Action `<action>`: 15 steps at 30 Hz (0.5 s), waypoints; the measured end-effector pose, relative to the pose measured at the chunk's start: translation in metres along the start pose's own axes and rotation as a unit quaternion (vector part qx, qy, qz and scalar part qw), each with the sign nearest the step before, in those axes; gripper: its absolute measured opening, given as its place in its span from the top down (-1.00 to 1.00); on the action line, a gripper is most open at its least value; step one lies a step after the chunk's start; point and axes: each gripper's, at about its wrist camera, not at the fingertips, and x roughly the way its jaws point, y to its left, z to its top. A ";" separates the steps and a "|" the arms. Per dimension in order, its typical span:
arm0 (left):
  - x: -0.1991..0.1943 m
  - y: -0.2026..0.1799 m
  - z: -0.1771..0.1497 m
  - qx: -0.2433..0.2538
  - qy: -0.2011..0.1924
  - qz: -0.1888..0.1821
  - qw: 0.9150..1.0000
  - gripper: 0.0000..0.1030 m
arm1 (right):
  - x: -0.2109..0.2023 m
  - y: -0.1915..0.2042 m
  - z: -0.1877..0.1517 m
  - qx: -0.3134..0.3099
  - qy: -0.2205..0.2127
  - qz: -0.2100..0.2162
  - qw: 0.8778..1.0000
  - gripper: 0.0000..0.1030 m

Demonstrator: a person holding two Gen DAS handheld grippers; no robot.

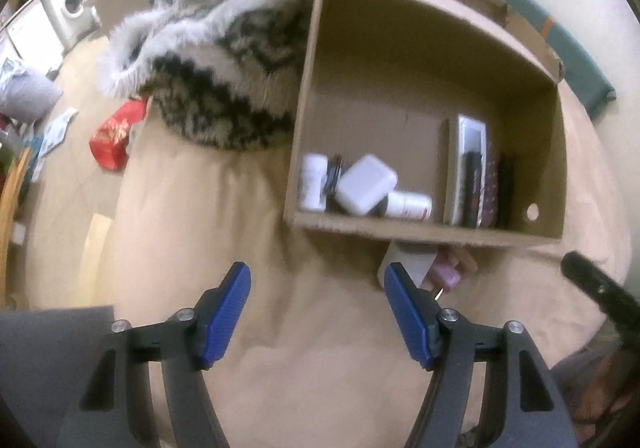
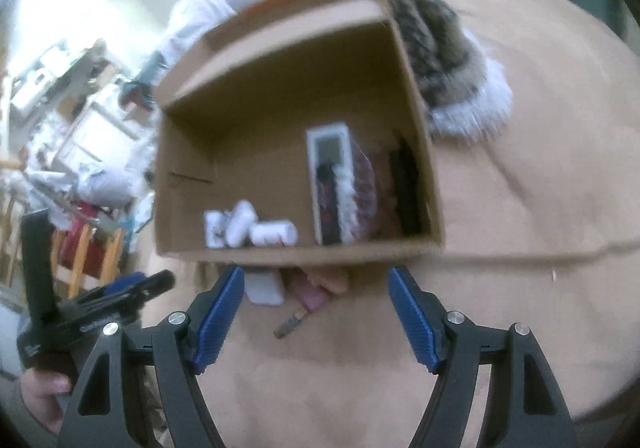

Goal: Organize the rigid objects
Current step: 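Withdraw both open tools from the box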

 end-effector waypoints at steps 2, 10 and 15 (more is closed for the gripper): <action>0.004 0.000 -0.003 0.004 0.005 0.008 1.000 -0.29 | 0.009 -0.002 -0.010 0.009 0.021 -0.023 0.999 -0.52; 0.031 -0.032 -0.010 0.048 0.010 0.014 0.999 -0.29 | 0.023 -0.008 -0.007 0.022 0.048 -0.020 0.998 -0.52; 0.052 -0.063 -0.012 0.082 0.016 0.008 0.996 -0.29 | 0.029 -0.017 -0.001 0.039 0.055 -0.018 0.998 -0.52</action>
